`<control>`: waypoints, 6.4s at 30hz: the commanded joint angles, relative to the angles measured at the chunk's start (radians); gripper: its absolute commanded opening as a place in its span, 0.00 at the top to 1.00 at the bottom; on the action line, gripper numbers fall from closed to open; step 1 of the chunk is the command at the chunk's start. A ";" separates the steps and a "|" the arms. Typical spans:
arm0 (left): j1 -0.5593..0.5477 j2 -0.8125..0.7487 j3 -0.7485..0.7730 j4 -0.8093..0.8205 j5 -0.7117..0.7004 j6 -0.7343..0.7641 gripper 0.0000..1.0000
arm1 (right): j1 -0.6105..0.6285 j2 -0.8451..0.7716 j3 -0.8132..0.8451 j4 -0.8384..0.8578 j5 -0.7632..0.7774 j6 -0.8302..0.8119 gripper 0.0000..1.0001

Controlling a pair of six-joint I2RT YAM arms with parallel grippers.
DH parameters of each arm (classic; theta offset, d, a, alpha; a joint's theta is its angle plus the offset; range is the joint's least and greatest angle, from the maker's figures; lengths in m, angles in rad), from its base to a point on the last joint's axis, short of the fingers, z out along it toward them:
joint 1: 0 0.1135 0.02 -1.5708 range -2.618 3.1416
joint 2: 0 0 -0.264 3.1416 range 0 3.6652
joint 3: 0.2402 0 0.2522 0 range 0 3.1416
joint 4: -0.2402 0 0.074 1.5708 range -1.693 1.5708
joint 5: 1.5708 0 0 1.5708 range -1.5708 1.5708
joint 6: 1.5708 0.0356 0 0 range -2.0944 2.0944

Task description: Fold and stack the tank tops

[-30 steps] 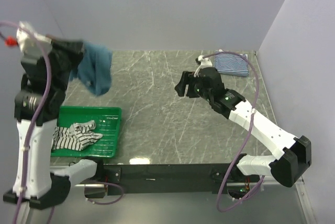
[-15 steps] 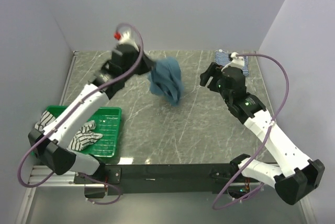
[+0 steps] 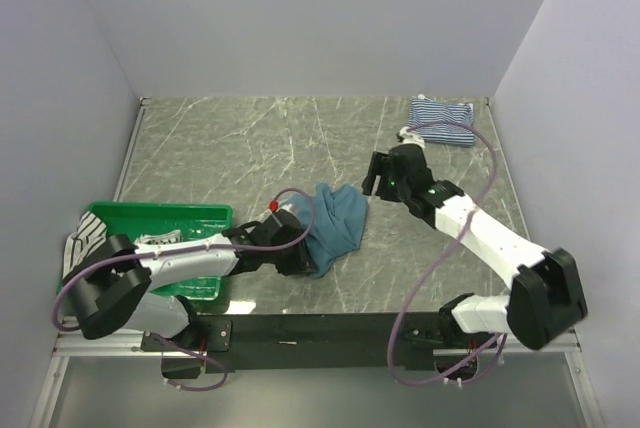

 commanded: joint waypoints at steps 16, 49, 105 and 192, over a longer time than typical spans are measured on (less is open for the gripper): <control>0.429 -0.418 0.137 -0.336 -0.265 -0.134 0.51 | 0.306 0.482 0.405 0.021 -0.085 -0.033 0.42; 0.587 -0.200 0.117 -0.107 0.035 0.013 0.62 | 0.332 0.398 0.551 -0.143 0.111 -0.074 1.00; 0.316 1.024 1.292 -0.321 0.263 0.513 0.69 | -0.385 -0.108 -0.268 0.053 -0.180 0.018 1.00; 0.860 0.093 0.516 -0.141 -0.091 0.116 0.67 | 0.243 0.864 0.632 -0.133 0.128 0.046 0.78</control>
